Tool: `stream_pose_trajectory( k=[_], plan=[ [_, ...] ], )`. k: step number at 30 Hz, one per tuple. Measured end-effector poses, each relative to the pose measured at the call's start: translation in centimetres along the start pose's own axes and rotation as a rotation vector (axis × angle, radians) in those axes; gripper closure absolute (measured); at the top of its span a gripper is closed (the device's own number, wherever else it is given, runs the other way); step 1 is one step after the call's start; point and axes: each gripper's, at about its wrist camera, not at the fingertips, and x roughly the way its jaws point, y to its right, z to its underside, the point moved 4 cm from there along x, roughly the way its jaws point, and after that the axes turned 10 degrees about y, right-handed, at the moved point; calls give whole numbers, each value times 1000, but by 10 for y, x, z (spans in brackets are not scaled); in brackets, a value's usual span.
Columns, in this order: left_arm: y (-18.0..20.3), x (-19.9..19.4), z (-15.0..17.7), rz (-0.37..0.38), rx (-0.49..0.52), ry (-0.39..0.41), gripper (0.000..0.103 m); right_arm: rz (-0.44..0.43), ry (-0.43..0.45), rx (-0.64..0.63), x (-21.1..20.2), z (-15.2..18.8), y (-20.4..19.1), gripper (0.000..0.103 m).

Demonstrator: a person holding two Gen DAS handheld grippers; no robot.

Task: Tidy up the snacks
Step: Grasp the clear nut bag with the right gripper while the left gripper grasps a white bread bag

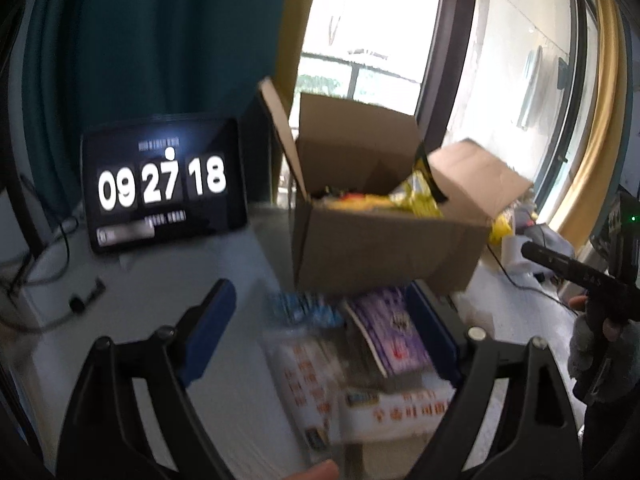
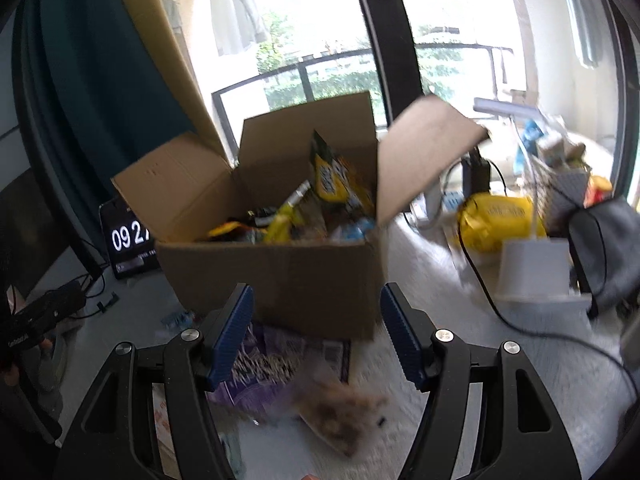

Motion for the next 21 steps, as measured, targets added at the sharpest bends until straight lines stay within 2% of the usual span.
stream_pose_trajectory(
  k=[3, 9, 15, 21],
  plan=[
    [2, 2, 18, 28, -58, -52, 6, 5, -20, 10, -4, 15, 7, 34],
    [26, 4, 63, 28, -69, -158, 5, -4, -38, 19, -13, 32, 18, 34],
    [70, 5, 99, 41, 19, -237, 5, -20, -49, 40, -15, 42, 36, 34],
    [78, 18, 113, -33, 73, -269, 5, -52, -86, 36, -4, 56, 45, 30]
  ],
)
